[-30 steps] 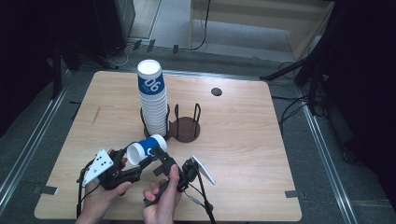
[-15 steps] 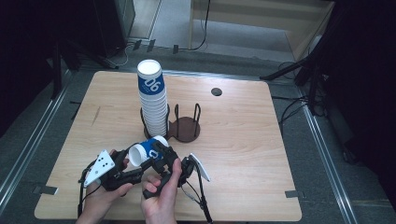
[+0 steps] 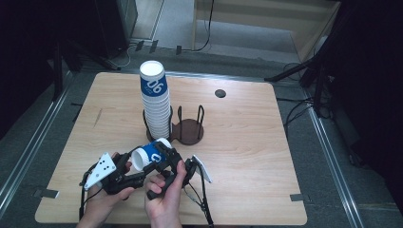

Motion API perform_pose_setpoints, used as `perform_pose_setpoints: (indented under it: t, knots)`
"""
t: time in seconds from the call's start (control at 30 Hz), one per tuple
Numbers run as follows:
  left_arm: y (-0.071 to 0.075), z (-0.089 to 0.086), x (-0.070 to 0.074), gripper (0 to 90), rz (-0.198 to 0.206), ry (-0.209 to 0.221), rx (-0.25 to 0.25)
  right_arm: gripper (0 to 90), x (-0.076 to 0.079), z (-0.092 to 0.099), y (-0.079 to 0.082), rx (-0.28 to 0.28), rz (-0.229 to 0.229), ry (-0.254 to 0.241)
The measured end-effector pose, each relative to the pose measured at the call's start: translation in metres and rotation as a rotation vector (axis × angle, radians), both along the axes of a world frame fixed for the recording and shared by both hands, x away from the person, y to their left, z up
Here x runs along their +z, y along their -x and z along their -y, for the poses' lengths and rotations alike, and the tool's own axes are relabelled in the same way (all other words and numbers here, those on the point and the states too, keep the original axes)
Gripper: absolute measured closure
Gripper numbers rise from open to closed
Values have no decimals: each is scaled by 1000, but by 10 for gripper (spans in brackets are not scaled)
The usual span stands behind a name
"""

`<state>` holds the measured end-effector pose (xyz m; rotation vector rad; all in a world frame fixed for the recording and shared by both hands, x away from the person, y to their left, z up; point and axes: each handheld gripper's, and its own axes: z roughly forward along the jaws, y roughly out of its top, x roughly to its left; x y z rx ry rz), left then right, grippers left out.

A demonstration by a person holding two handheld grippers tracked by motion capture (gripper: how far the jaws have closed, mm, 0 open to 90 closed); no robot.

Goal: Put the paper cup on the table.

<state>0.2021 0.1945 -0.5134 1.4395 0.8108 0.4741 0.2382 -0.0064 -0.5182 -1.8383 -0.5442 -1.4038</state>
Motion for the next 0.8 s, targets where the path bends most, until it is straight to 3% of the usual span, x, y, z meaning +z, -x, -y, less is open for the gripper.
perform_pose_setpoints:
  t: [0.13, 0.17, 0.33, 0.37, 0.47, 0.53, 0.6, 0.63, 0.73, 0.8]
  knots:
    - [0, -3, 1, 259, 12, 19, -16, 204, 1, -2, 3, -13, 51, 1]
    - [0, -8, 2, 258, -8, 56, -29, 213, 1, -2, 4, -22, 70, 8]
    - [1, -14, 5, 162, 0, 66, -9, 220, 2, -2, 4, -34, 84, 28]
    - [0, -18, 6, 113, -14, 65, -14, 221, 5, 0, 5, -48, 99, 60]
    - [0, -21, 7, 88, -28, 73, -19, 223, 6, 2, 5, -61, 116, 76]
    - [0, -25, 8, 80, -45, 80, -22, 225, 10, 4, 6, -94, 156, 158]
    - [0, -26, 8, 68, -48, 83, -29, 225, 12, 5, 6, -102, 164, 166]
    - [0, -27, 8, 3, -53, 90, -48, 226, 16, 7, 6, -119, 198, 195]
    - [-1, -27, 9, 2, -67, 76, -46, 226, 19, 8, 6, -131, 232, 211]
    - [-1, -28, 9, 2, -75, 71, -33, 226, 22, 10, 6, -144, 264, 259]
